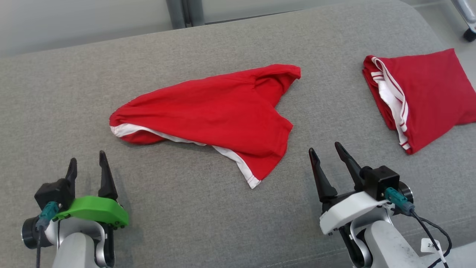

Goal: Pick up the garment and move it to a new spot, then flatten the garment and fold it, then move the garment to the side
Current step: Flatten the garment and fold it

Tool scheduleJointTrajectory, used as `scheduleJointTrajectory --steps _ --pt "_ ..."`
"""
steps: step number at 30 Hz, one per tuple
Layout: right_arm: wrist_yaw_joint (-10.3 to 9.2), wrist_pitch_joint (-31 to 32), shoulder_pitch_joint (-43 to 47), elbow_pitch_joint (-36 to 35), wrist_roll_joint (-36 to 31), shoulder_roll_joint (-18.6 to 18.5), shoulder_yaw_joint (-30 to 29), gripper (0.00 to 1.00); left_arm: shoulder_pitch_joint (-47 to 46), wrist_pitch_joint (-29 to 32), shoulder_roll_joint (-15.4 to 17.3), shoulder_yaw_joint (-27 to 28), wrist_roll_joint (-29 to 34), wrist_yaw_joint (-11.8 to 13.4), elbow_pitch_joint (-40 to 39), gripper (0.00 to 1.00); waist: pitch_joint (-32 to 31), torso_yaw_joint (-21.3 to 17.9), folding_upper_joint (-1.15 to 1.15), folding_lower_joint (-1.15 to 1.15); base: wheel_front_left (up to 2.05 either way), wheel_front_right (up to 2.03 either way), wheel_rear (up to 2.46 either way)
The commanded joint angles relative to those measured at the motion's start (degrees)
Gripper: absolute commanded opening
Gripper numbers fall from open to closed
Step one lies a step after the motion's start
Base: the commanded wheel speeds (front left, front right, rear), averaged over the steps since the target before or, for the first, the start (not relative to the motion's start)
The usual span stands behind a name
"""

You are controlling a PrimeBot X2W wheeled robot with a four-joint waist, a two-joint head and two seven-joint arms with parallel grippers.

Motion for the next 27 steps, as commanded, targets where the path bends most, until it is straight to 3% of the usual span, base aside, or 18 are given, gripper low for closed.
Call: scheduleJointTrajectory --steps 1,6,12,27 --pt "-0.07 -0.15 -0.09 0.27 -0.29 -0.1 0.22 1.0 0.83 -0.15 0.07 0.33 0.8 -0.52 -0.59 1.0 -1.39 2.37 0.0 0.0 0.0 0.0 0.0" --pt "-0.07 -0.15 0.71 3.02 0.05 -0.12 2.08 1.0 3.72 -0.15 -2.75 -0.6 4.3 -3.46 -3.94 1.0 -2.42 6.85 0.0 0.0 0.0 0.0 0.0" --pt "-0.07 -0.16 0.71 8.86 1.99 -0.12 3.02 1.0 6.86 -0.14 -3.84 -2.46 5.37 -5.32 -7.03 1.0 -2.62 12.01 0.0 0.0 0.0 0.0 0.0" --pt "-0.07 -0.16 -2.59 14.95 4.74 -0.13 0.66 1.0 7.42 -0.14 -3.87 -4.87 1.87 -4.38 -8.57 1.0 -0.72 14.71 0.0 0.0 0.0 0.0 0.0"
